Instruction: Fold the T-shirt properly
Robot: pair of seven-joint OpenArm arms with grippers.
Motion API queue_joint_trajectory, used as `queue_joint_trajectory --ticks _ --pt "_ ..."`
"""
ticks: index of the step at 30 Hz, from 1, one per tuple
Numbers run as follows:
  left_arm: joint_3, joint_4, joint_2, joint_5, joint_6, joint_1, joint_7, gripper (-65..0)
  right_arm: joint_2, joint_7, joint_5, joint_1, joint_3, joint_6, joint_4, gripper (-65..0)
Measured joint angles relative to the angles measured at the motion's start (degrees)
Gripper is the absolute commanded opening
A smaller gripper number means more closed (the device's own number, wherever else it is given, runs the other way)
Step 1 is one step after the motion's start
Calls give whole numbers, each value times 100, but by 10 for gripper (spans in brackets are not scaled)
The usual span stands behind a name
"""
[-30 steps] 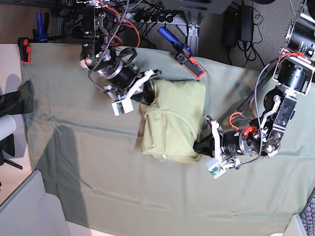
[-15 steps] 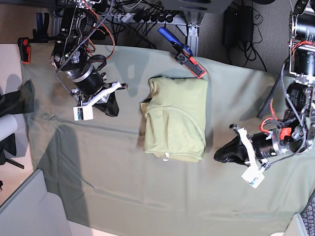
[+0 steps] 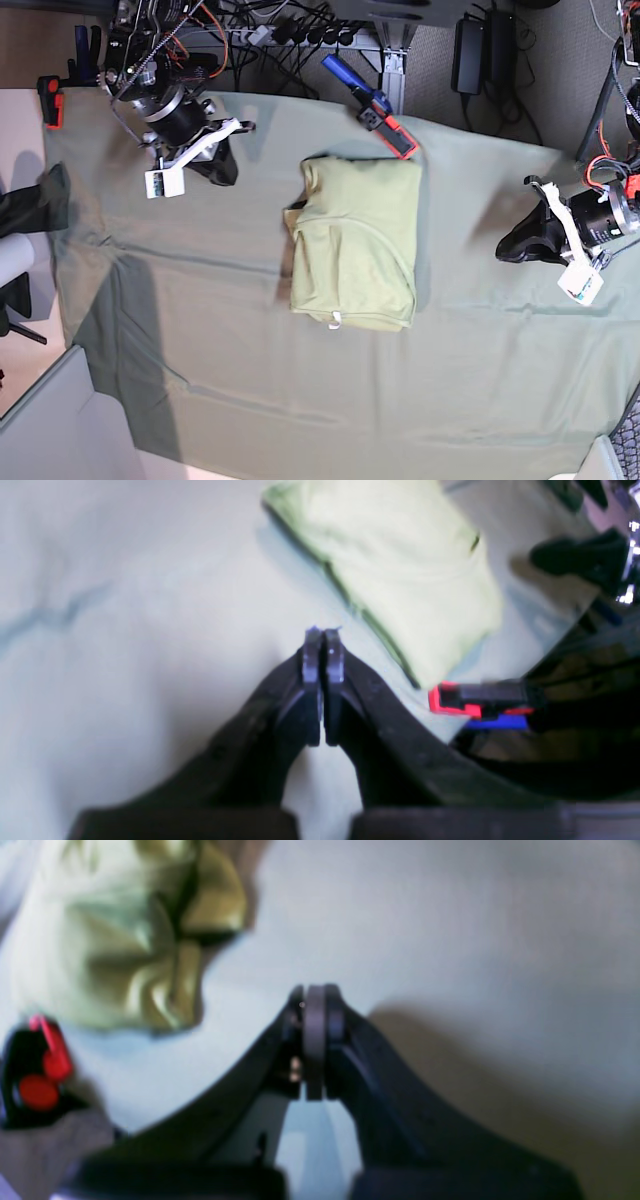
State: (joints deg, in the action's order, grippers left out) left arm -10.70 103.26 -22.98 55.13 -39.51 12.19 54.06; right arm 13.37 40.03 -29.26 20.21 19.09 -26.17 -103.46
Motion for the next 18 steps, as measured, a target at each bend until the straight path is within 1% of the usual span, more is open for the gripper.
queue_joint_trajectory --ticks 4,7,9,12,14,18 --pt "-533 149 0 35 0 752 -15 -650 146 52 -245 466 2 0 -11 -650" --pt "-870 254 11 28 2 1373 -11 -650 166 70 -389 890 2 -2 -15 -650" --pt "-1084 310 11 42 0 1733 -24 -650 160 -26 -507 1182 2 -7 -35 -650" --pt "-1329 323 11 42 0 2184 -33 -650 175 -11 -540 1569 2 -24 -55 -650" --pt "-1403 323 11 -127 0 2470 -87 -650 168 31 -439 1853 2 -20 -31 -650" --pt "-1397 212 11 -533 2 2861 -238 -650 168 76 -437 2367 2 -17 92 -650"
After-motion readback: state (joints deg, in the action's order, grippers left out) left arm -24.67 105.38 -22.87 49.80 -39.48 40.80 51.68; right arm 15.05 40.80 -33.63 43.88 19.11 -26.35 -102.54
